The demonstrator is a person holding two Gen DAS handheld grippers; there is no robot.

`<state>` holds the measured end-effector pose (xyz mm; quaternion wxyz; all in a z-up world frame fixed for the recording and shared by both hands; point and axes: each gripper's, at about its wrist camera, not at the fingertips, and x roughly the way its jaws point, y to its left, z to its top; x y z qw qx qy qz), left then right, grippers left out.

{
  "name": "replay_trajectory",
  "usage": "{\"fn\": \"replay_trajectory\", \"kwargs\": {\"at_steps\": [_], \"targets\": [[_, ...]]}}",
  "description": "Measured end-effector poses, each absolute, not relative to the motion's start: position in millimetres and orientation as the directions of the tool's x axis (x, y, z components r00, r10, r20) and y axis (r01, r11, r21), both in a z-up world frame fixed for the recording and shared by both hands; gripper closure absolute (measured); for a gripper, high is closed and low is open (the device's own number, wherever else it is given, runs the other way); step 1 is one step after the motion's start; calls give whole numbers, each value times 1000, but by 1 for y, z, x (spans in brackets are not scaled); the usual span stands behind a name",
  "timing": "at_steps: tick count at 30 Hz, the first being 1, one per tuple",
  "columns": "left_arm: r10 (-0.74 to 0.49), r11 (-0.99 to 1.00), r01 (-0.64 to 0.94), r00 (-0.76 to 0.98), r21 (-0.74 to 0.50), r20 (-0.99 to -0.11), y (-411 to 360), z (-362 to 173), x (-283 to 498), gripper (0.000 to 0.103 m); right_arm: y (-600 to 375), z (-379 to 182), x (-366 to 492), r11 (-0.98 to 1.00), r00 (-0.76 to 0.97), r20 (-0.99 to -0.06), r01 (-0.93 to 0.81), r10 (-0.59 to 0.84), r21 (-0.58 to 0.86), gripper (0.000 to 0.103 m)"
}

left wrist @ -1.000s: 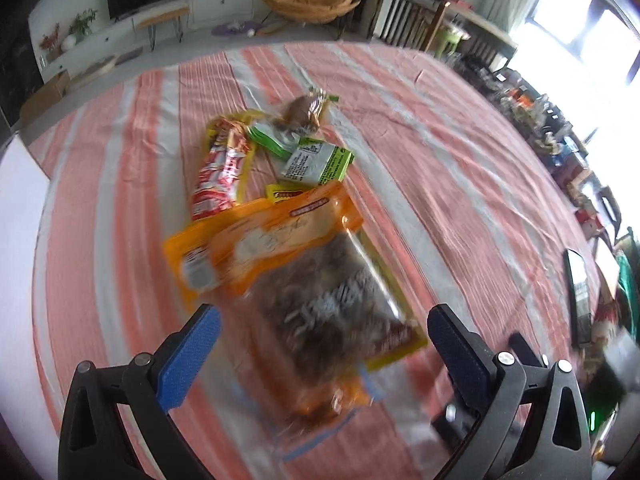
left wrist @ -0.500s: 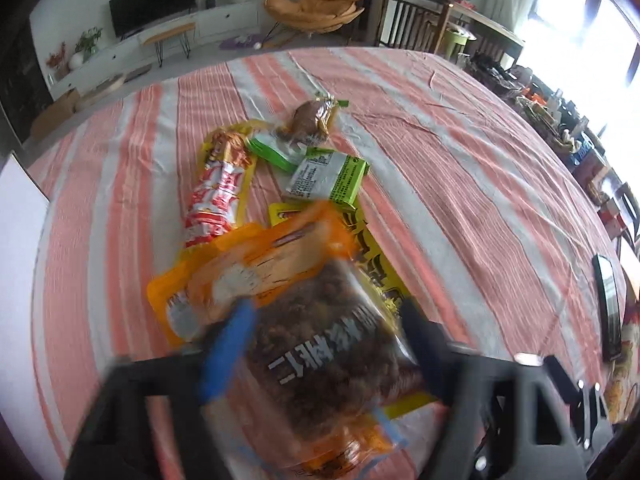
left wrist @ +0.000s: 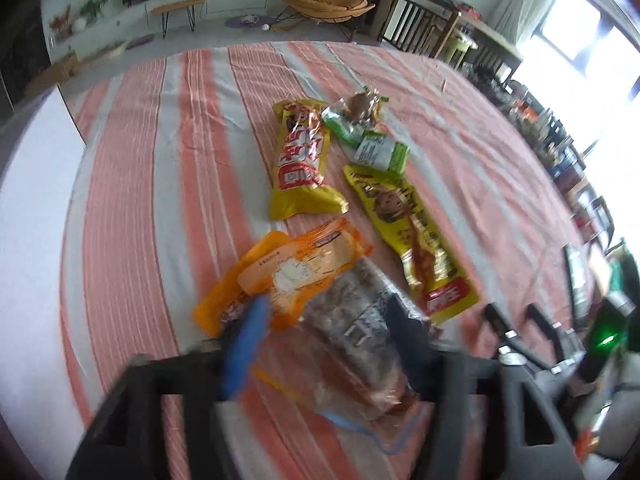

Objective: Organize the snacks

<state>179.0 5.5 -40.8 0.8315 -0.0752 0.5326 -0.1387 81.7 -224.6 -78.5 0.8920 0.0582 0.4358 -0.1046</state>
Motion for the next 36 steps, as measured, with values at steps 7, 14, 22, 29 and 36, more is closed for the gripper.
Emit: {"fn": "replay_trajectory", "kwargs": {"at_steps": [7, 14, 22, 29, 36], "targets": [[-336, 941, 170, 378, -292, -863, -22, -46, 188, 3, -225, -78, 81, 972, 598, -790, 237, -135, 13, 18], [-155, 986, 111, 398, -120, -904, -43, -82, 184, 3, -226, -79, 81, 972, 599, -790, 236, -134, 14, 18], [-237, 972, 108, 445, -210, -864, -17, -55, 166, 3, -226, -79, 81, 972, 599, -790, 235, -134, 14, 18], [-253, 955, -18, 469, -295, -846, 38, -52, 118, 3, -219, -78, 83, 977, 605, -788, 210, -113, 22, 17], [-215, 957, -65, 500, -284, -839, 71, -51, 92, 3, -126, -79, 70, 989, 599, -793, -147, 110, 27, 17]]}}
